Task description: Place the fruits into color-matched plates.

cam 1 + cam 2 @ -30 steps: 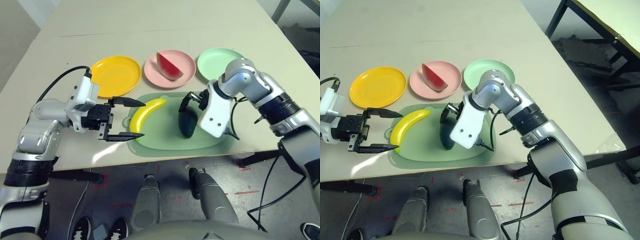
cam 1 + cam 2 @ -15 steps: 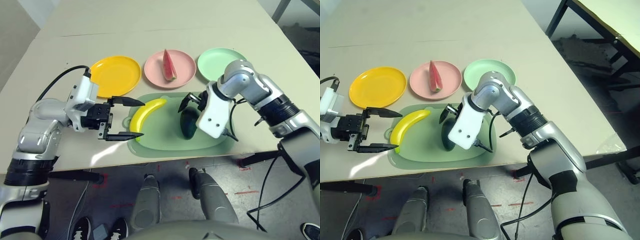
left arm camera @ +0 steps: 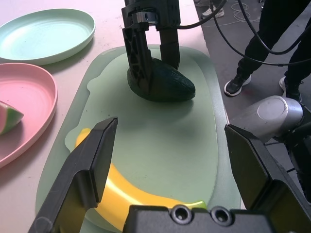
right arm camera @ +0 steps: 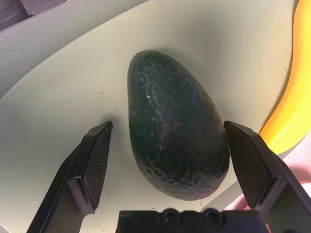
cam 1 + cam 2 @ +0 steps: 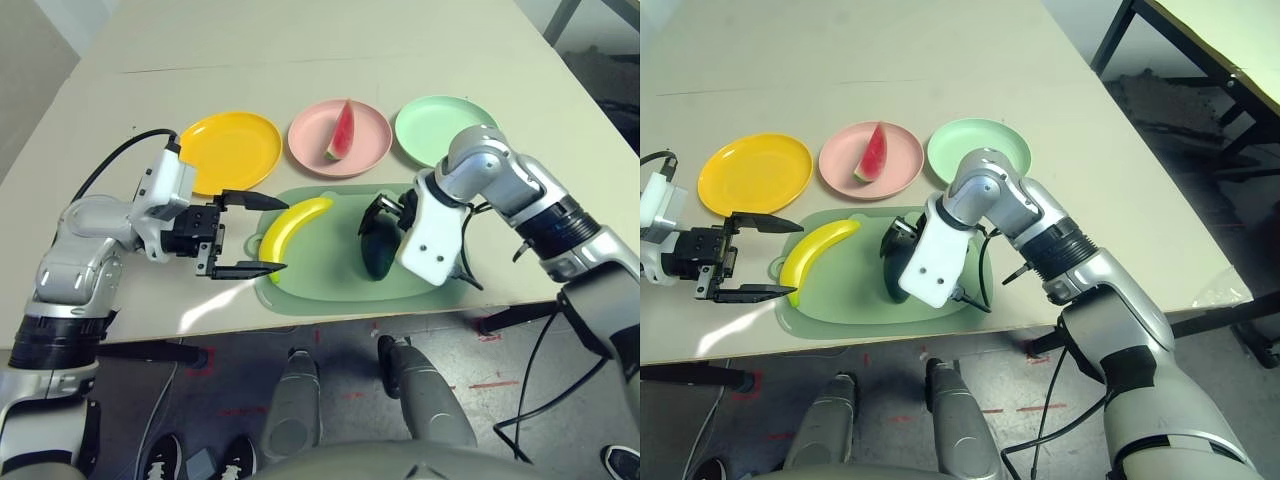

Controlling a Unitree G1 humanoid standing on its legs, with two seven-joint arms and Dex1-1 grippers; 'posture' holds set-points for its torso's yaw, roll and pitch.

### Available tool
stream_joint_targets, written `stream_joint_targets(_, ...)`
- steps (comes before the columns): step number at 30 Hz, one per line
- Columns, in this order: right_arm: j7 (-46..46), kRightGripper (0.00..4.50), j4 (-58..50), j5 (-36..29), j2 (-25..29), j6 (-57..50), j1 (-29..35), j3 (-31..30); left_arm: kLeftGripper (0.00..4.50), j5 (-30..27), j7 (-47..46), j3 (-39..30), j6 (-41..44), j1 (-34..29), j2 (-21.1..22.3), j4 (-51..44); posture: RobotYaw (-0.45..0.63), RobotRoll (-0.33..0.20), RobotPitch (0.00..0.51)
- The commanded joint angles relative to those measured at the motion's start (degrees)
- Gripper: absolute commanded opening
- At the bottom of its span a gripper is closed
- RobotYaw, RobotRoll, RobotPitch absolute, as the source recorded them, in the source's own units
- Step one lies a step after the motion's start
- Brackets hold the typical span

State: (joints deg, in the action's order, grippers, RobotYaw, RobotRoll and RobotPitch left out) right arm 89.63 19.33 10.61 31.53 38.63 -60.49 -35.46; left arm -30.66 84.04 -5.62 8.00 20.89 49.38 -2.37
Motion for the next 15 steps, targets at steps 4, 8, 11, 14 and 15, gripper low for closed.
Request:
stream_joint_targets(4, -0.2, 4.48, 0.2, 0.6, -0.4, -0.6, 0.2, -0.9, 4.50, 0.5, 0.1, 0.4, -0.5, -0.3, -0.1, -0.3, -0.03, 0.000, 0.219)
stream_joint_targets(8, 0.0, 4.48, 0.2, 0.5, -0.4, -1.2, 0.4, -0.9, 4.50, 0.6, 0.1, 0.5, -0.5, -0.3, -0.1, -0.3, -0.03, 0.000, 0.216)
stream_joint_targets(11, 0.2, 4.48, 0.1, 0.5, -0.4, -1.7, 0.5, -1.0, 4.50, 0.8, 0.1, 0.5, -0.8, -0.2, 0.0, -0.1, -0.03, 0.000, 0.216)
stream_joint_targets(14, 0.6, 4.20, -0.3, 0.1, -0.4, -3.5, 0.8, -0.8, 4.50, 1.0, 0.2, 0.3, -1.2, 0.2, 0.2, 0.7, -0.03, 0.000, 0.216)
stream_joint_targets(15, 0.7, 4.05, -0.5, -0.1, -0.3, -3.9, 0.9, -0.8, 4.50, 1.0, 0.3, 0.2, -1.3, 0.2, 0.3, 0.9, -0.03, 0.000, 0.216)
